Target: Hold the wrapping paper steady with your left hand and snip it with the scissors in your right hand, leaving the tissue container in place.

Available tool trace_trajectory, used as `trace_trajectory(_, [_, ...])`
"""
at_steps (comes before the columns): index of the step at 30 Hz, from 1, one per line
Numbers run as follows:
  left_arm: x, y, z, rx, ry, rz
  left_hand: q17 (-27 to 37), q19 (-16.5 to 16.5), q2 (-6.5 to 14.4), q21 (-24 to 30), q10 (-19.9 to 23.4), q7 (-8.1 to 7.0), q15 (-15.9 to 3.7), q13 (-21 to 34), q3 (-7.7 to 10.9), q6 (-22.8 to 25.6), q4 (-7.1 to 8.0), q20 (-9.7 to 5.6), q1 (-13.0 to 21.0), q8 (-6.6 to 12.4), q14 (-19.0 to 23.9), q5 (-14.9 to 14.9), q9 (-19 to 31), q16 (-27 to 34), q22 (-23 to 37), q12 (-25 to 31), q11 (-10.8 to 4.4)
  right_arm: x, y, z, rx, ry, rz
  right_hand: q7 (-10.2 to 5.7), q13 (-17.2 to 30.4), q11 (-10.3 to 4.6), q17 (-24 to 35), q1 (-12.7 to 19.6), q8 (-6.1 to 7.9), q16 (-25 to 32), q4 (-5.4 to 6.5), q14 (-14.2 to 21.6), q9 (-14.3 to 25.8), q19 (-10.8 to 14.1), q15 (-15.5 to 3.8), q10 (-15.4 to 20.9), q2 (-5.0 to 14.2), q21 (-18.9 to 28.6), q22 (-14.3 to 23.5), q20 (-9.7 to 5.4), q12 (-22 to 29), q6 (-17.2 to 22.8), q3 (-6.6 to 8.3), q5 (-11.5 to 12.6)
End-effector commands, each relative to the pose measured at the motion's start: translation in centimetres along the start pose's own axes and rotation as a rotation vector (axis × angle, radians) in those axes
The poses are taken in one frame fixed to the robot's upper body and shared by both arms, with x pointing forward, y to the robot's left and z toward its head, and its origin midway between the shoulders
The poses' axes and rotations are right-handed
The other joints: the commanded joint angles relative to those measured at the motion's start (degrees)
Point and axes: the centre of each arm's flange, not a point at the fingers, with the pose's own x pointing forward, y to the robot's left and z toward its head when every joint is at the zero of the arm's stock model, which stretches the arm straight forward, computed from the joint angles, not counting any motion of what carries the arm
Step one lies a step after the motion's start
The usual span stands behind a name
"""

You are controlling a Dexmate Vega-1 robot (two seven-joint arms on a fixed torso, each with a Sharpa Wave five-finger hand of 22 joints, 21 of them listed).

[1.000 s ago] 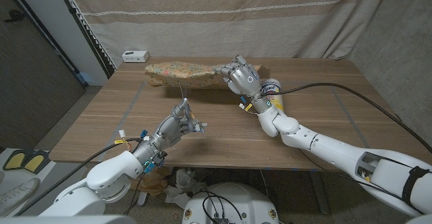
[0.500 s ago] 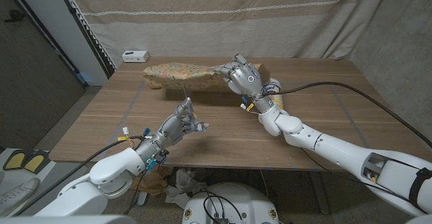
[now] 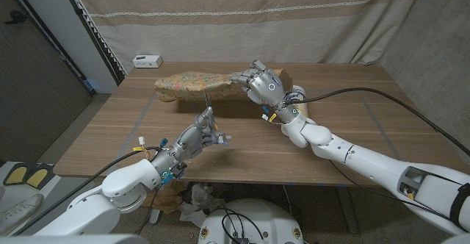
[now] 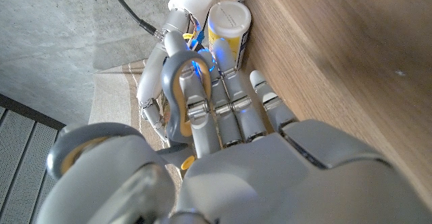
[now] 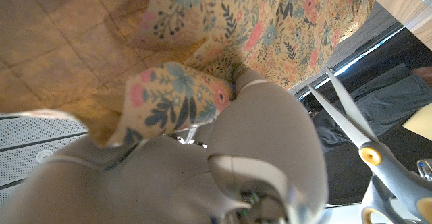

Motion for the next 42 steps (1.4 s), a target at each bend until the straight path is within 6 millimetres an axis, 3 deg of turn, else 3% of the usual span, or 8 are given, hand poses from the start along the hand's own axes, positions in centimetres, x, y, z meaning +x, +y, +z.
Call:
trace_trajectory(1, [-0.3, -0.2, -0.3, -0.002, 0.002, -0.009, -0.05, 0.24, 0.03, -0.05, 5.06, 0.42, -2.14, 0.12, -0.27, 0.26, -0.36, -0.11, -0.26, -0.19, 0.04, -0.17, 0.07, 0.23, 0.1, 5.31, -4.71, 0.1, -0.2, -0.2, -0.015, -0.025, 0.01, -0.17, 0.18, 0.11, 0.19, -0.26, 0.22, -0.03, -0.01, 0.52, 0.34, -0.18, -6.71, 0.21, 0.18, -0.32, 0.05, -8.07, -0.14, 0.62, 0.07, 0.36])
trace_trajectory(42, [0.4, 0.1, -0.8, -0.026, 0.008, -0.042, -0.14, 0.15, -0.01, -0.11, 4.99, 0.47, -1.97, 0.03, -0.35, 0.24, -0.3, -0.12, -0.61, -0.48, -0.11, -0.23, 0.3, 0.56, 0.1, 5.47, -4.66, -2.6, -0.5, 0.0, -0.004, -0.029, -0.003, -0.17, 0.31, 0.09, 0.36, -0.34, 0.24, -0.51, 0.05, 0.32, 0.4, -0.38, -6.71, 0.3, 0.19, -0.12, 0.07, -8.08, -0.47, 0.63, 0.25, 0.35])
